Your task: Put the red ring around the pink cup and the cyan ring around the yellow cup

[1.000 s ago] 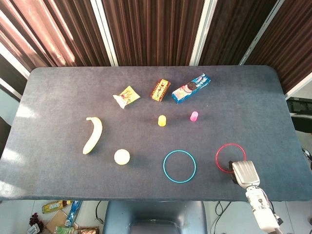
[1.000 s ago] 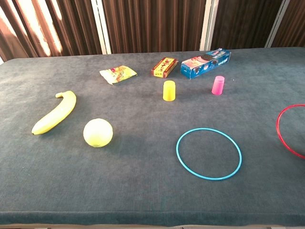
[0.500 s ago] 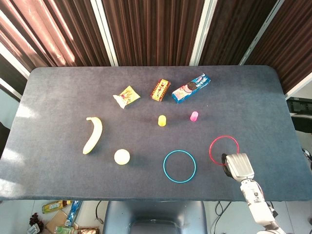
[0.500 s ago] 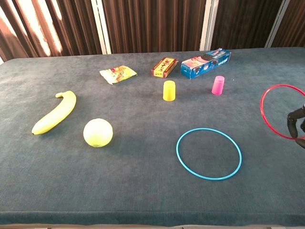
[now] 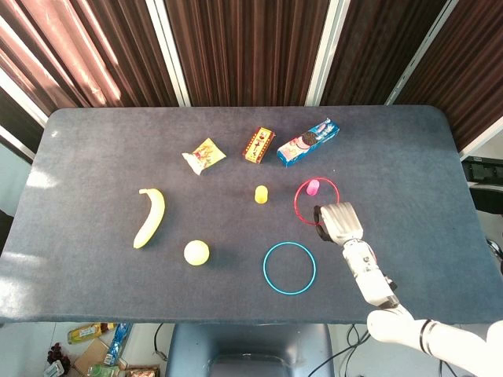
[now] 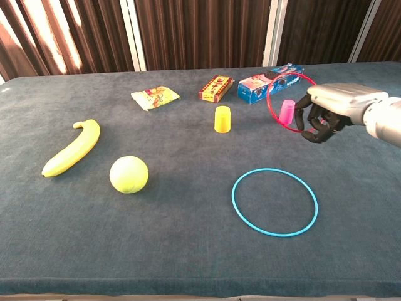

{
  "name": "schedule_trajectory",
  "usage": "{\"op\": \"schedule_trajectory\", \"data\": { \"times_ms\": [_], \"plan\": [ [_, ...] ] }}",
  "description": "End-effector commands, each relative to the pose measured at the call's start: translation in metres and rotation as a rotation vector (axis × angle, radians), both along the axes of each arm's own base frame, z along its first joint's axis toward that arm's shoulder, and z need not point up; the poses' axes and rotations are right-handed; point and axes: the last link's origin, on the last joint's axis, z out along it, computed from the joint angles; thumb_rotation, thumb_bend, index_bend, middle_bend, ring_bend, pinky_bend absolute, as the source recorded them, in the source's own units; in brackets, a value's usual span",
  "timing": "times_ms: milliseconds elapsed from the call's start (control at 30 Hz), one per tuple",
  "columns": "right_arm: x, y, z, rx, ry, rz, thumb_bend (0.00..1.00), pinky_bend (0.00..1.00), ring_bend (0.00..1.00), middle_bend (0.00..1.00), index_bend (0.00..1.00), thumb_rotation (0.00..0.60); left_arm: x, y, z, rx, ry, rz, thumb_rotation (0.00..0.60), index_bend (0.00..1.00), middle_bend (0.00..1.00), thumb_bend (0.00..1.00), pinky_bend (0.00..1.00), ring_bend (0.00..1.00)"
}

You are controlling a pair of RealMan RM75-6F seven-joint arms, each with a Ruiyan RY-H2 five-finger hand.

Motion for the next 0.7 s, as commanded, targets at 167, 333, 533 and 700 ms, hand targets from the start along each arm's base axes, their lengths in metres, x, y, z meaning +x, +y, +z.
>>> {"op": "schedule_trajectory", "data": {
  "times_ms": [167,333,533,700],
  "plan": [
    [0.024,-0.033,-0.026,-0.014,0.020,-0.010,0.55,1.00,1.00,0.93,0.77,0.600,-0.003,-0.001,0.000,-0.003,-0.007,0.007,0.600,0.06,0.00,0.41,0.15,0.00],
    [0.020,-0.045,-0.031,-0.030,0.031,-0.055,0.55,1.00,1.00,0.93,0.77,0.600,-0.003,-0.001,0.001,0.000,-0.011,0.008,0.600,0.06,0.00,0.41,0.15,0.00],
    [0.010,-0.050,-0.035,-0.037,0.059,-0.090,0.55,1.00,1.00,0.93,0.77,0.600,-0.003,0.000,0.001,0.000,-0.011,0.009,0.600,0.06,0.00,0.42,0.15,0.00],
    [0.004,-0.052,-0.038,-0.038,0.075,-0.111,0.55,1.00,1.00,0.93,0.75,0.600,-0.003,0.000,0.000,-0.003,-0.010,0.008,0.600,0.06,0.00,0.42,0.15,0.00]
  ]
}}
